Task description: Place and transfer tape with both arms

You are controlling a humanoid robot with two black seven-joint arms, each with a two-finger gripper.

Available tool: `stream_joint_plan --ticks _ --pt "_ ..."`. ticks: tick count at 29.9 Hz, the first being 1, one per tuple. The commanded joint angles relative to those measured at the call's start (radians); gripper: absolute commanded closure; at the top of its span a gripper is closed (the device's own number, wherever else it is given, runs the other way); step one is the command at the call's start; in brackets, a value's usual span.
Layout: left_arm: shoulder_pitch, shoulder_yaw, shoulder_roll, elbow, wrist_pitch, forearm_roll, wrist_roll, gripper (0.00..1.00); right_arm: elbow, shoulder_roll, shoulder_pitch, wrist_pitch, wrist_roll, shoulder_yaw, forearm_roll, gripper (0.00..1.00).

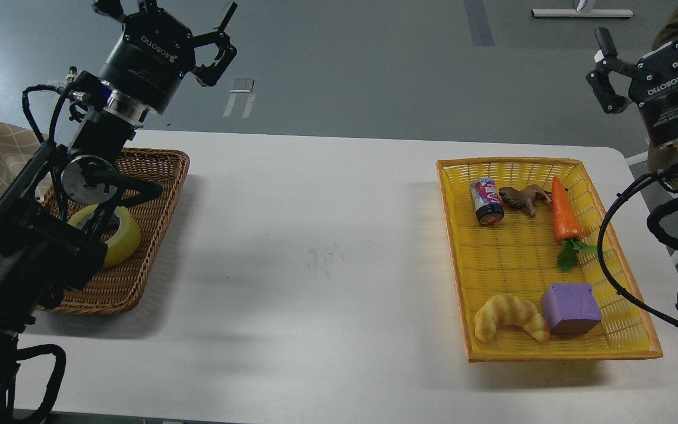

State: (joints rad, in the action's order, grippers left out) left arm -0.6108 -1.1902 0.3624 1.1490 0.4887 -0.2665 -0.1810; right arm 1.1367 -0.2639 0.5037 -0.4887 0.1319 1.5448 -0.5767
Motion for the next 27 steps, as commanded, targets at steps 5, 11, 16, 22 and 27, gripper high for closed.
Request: stream_joint_plan --ticks 5,11,16,22,27 --pt "-0.001 0.000 0.000 0.000 0.000 0.001 -0.002 0.02 -0.002 0.000 -0.002 0.000 0.000 0.000 0.000 0.00" --pt "0.000 -0.003 0.000 0.000 0.000 0.001 0.000 0.02 -0.005 0.002 -0.004 0.000 0.000 0.000 0.000 0.00" --pt "0.000 -0.012 0.001 0.000 0.000 0.000 0.000 0.02 -0.006 0.003 -0.002 0.000 0.000 0.001 0.000 0.00" --pt "0.002 -0.011 0.000 -0.002 0.000 -0.002 0.000 0.02 -0.008 0.003 -0.002 0.000 0.000 0.001 0.000 0.00" --pt "0.003 -0.011 0.000 -0.002 0.000 0.000 0.000 0.02 -0.008 0.009 -0.002 0.000 0.000 0.003 0.000 0.00"
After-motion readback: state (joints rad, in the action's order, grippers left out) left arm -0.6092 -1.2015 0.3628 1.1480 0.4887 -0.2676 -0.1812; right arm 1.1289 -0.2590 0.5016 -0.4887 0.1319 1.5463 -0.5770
